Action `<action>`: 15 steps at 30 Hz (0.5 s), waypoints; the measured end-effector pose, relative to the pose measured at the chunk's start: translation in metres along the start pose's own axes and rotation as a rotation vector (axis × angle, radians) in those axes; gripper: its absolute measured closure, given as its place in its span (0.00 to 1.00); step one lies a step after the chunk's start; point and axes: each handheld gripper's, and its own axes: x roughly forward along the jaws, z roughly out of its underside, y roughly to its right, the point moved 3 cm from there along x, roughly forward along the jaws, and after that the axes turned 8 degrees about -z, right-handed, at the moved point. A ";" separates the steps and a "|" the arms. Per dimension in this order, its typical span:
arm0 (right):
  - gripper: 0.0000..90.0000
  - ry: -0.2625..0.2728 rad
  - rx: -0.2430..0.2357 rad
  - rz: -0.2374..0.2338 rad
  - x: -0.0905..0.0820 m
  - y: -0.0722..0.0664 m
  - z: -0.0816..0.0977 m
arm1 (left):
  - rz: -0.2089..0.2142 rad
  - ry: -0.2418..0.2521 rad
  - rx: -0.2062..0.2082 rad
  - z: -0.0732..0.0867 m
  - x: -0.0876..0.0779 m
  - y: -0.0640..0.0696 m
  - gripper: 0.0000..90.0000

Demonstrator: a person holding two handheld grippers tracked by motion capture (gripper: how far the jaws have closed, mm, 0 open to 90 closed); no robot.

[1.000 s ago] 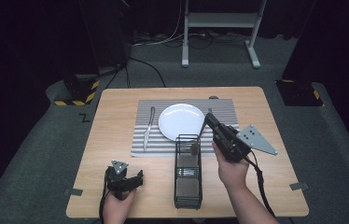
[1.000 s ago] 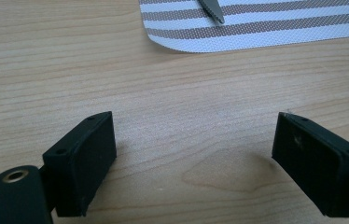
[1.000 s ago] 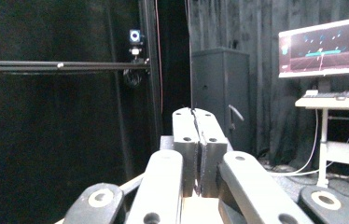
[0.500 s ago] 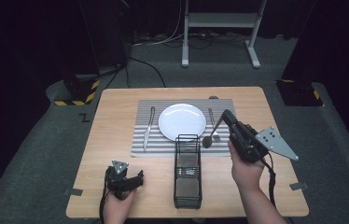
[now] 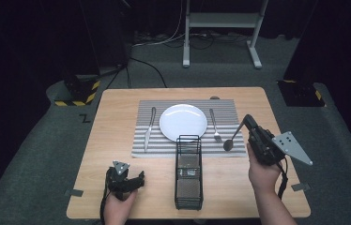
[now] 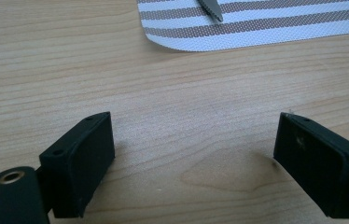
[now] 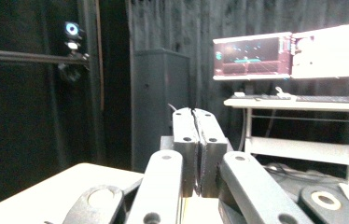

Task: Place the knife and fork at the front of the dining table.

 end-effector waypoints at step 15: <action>0.99 -0.070 -0.032 0.088 0.000 0.026 0.031 | 0.002 0.000 0.000 0.000 0.000 0.000 0.13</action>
